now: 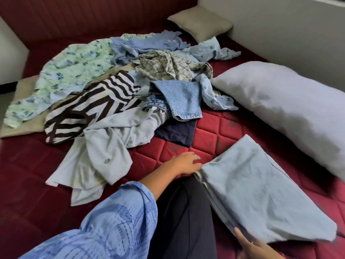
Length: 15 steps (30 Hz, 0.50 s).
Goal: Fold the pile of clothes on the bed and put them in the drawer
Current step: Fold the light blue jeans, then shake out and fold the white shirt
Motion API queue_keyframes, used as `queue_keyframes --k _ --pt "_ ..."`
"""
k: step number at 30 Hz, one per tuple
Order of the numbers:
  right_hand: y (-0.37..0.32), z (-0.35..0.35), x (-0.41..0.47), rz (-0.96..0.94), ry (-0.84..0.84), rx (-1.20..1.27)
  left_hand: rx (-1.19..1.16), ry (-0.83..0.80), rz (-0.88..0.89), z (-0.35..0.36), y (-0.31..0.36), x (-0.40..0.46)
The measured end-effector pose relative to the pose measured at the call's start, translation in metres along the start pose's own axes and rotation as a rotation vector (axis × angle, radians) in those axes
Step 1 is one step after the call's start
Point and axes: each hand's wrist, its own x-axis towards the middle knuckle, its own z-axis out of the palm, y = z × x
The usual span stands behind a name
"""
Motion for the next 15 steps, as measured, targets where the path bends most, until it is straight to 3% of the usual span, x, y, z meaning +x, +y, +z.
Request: queue_keyframes --k 1,2,4,6,9,15 --pt "0.007 -0.012 0.011 -0.163 -0.058 -0.339 -0.011 0.059 -0.053 -0.004 -0.018 -0.007" --pt "0.013 -0.015 0.024 -0.04 0.015 -0.295 -0.009 0.12 -0.112 -0.01 -0.038 -0.018" --pt "-0.014 0.013 0.018 0.054 -0.16 -0.581 0.014 0.257 -0.203 -0.02 -0.079 -0.043" --pt "-0.041 0.044 0.019 -0.157 -0.213 -0.774 0.059 0.425 -0.256 -0.025 -0.118 -0.073" --pt "-0.066 0.099 0.021 -0.461 -0.278 -0.741 0.108 0.601 -0.355 -0.027 -0.169 -0.115" --pt "-0.058 0.247 0.029 -0.679 -0.515 -0.981 0.021 0.849 -0.548 -0.025 -0.239 -0.193"
